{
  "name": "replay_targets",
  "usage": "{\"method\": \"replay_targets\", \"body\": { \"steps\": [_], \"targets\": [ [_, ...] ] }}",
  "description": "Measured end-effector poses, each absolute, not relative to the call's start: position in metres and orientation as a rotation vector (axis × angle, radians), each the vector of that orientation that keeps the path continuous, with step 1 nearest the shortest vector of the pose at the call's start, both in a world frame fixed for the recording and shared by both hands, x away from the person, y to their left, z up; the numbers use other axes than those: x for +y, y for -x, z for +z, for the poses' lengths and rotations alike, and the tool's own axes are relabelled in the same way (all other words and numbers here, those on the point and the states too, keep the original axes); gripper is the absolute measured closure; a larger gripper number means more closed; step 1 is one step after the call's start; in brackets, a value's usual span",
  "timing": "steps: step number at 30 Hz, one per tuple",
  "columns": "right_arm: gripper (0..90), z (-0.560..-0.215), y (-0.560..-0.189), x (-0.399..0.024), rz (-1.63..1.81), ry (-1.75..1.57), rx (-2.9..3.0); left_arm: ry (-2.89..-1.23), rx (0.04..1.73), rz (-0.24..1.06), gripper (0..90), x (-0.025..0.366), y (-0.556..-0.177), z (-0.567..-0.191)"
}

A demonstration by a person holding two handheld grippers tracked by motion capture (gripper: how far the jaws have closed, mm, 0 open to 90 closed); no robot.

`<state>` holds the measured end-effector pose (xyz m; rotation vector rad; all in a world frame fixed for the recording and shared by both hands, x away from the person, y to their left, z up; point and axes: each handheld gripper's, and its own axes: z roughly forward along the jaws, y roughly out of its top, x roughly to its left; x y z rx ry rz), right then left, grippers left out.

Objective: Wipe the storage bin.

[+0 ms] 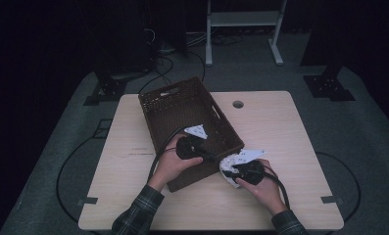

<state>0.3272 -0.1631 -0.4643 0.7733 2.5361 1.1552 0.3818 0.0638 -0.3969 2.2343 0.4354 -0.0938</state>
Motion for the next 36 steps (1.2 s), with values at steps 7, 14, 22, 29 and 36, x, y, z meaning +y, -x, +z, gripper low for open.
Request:
{"method": "replay_targets", "body": {
  "steps": [7, 14, 22, 29, 36],
  "targets": [
    [71.8, -0.473, -0.330, -0.161, 1.110, -0.780, 2.574, -2.234, 0.435, -0.094, 75.3, 0.064, -0.382, -0.397],
    [71.8, -0.472, -0.327, -0.160, 1.105, -0.774, 2.573, -2.235, 0.430, -0.092, 75.3, 0.064, -0.382, -0.397],
    [71.7, -0.451, -0.311, -0.159, 1.234, -0.721, 2.506, -2.234, 0.437, -0.096, 75.4, 0.064, -0.382, -0.397],
    [71.7, -0.435, -0.301, -0.160, 1.294, -0.680, 2.452, -2.234, 0.434, -0.094, 75.4, 0.064, -0.382, -0.397],
    [71.8, -0.436, -0.306, -0.153, 1.277, -0.668, 2.468, -2.234, 0.435, -0.095, 75.5, 0.064, -0.382, -0.397]
  ]
}}
